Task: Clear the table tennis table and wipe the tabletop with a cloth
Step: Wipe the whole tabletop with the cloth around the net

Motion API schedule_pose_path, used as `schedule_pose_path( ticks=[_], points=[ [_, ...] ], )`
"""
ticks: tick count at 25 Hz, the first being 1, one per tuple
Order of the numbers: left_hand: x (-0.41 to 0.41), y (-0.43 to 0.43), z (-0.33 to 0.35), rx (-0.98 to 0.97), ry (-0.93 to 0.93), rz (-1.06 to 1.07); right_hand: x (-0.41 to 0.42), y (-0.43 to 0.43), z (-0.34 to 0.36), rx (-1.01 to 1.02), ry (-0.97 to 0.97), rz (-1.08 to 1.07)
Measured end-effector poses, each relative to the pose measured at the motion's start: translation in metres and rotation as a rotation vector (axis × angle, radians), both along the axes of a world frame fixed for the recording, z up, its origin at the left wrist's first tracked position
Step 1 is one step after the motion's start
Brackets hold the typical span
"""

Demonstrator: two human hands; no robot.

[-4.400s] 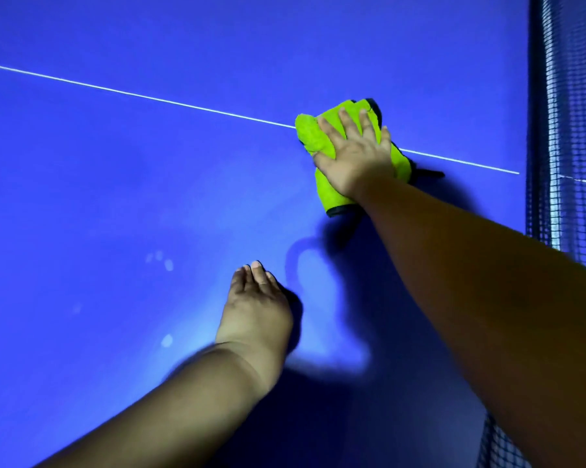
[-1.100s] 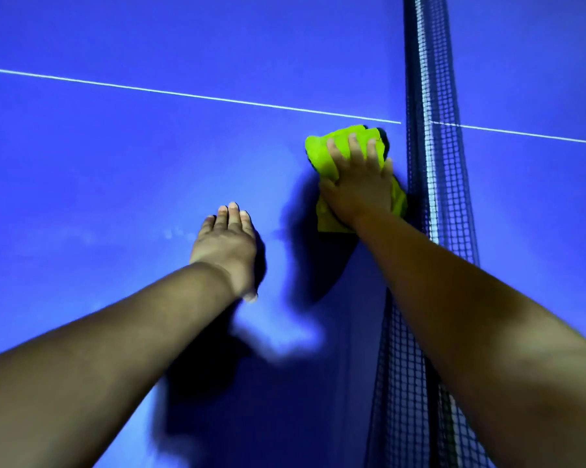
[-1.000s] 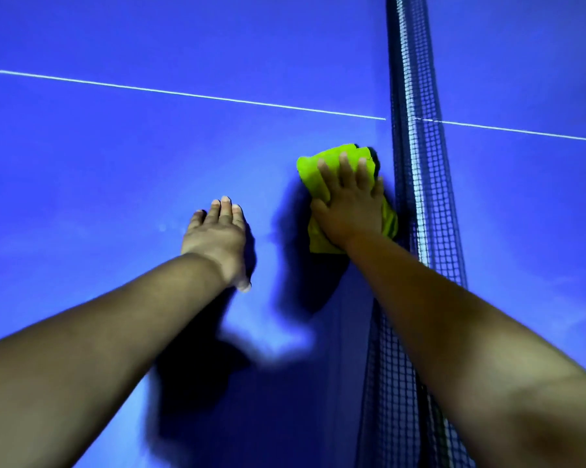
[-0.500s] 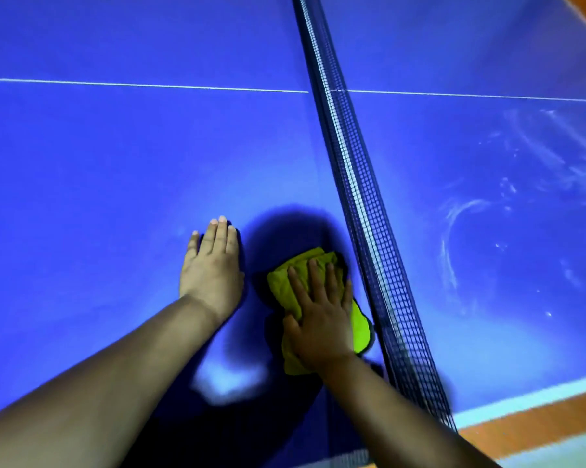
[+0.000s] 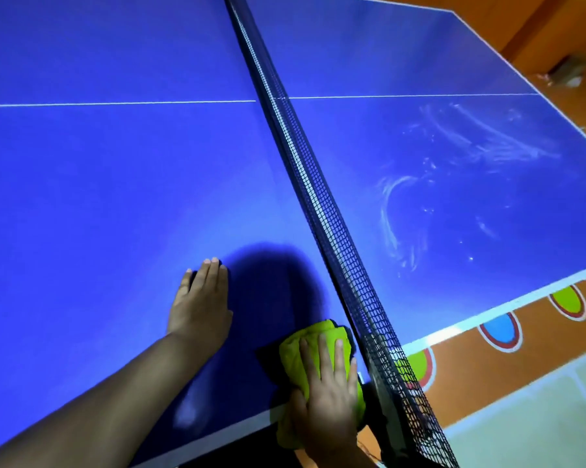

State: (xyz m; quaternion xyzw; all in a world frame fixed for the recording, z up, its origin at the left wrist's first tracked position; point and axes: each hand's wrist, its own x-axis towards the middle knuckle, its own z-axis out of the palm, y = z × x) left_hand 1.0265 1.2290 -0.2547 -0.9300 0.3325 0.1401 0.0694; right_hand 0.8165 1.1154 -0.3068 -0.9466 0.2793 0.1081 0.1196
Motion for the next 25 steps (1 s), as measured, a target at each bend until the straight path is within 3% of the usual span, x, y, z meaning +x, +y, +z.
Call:
schedule_pose_path(
  ticks=[7,12,15,19,25],
  points=[
    [0.058,-0.004,-0.007,-0.015,0.033,-0.022,0.082,-0.034,-0.003,-0.068,0.047,-0.087],
    [0.139,-0.02,-0.016,-0.062,0.068,0.11,0.186,-0.074,-0.008,-0.048,0.041,-0.091],
    [0.196,-0.034,-0.02,0.014,0.081,0.145,0.249,-0.097,-0.005,-0.064,0.016,-0.071],
    [0.257,-0.06,-0.019,0.156,0.137,0.024,0.333,-0.126,-0.01,-0.016,-0.066,0.091],
    [0.373,-0.076,-0.016,0.201,0.176,0.245,0.46,-0.16,-0.018,-0.019,-0.171,0.146]
  ],
)
